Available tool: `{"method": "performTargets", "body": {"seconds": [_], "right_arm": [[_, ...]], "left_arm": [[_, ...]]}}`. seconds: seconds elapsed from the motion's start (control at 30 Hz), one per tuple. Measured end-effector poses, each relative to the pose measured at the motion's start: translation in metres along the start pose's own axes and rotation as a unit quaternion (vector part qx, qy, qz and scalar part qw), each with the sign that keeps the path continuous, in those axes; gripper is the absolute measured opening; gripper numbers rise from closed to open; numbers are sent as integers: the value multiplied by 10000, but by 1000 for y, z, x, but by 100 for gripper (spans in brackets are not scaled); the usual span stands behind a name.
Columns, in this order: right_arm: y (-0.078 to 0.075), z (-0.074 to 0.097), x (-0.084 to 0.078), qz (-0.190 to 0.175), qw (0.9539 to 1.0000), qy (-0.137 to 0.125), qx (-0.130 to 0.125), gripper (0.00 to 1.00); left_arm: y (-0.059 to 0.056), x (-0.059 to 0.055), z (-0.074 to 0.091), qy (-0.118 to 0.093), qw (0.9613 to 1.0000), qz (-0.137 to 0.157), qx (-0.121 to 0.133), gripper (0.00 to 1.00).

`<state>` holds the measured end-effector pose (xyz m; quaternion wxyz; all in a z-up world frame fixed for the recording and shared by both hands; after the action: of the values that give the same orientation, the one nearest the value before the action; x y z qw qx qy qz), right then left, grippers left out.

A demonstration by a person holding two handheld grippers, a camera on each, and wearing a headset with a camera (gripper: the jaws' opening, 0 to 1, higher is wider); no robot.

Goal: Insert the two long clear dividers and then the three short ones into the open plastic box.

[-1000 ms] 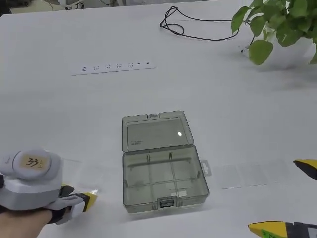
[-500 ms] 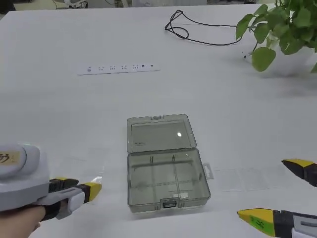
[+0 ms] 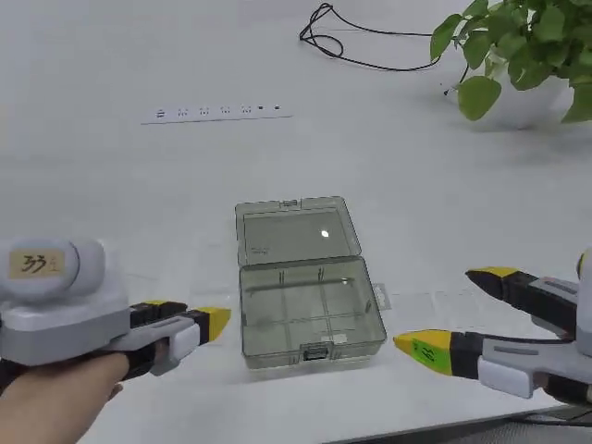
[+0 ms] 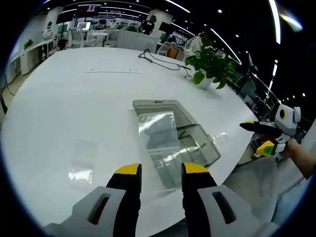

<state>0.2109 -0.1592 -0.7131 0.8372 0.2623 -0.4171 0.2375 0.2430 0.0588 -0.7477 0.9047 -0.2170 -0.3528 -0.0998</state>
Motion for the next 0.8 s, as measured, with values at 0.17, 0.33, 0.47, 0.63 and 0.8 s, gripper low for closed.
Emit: {"method": "performTargets", "body": {"seconds": [0.17, 0.33, 0.47, 0.63, 0.8], "right_arm": [[9, -10, 7, -72, 9999, -34, 129, 75], [25, -25, 12, 9, 9991, 82, 409, 66], [32, -36, 17, -135, 9986, 105, 507, 59], [41, -49, 26, -398, 9970, 24, 662, 46], [49, -67, 32, -769, 9942, -11, 749, 35]], "left_arm": [[-18, -1, -7, -72, 9998, 12, -193, 30], [-33, -3, -10, -170, 9993, 21, -339, 30], [-43, -3, -11, -350, 9986, -8, -401, 30], [-49, -3, -9, -534, 9975, -51, -459, 30], [-54, -3, -9, -697, 9963, -95, -500, 30]]}}
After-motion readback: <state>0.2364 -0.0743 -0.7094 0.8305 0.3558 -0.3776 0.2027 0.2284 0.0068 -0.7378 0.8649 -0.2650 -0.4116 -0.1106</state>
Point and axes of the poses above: the centre of the closed fingertips' face, and the gripper's own axes: z roughly backward along the fingers, y roughly to its left, x roughly out of its top, the point moved 2 cm from there along z, roughly backward along the fingers, and after that the axes turned 5 degrees about x, right-handed, at the moved point
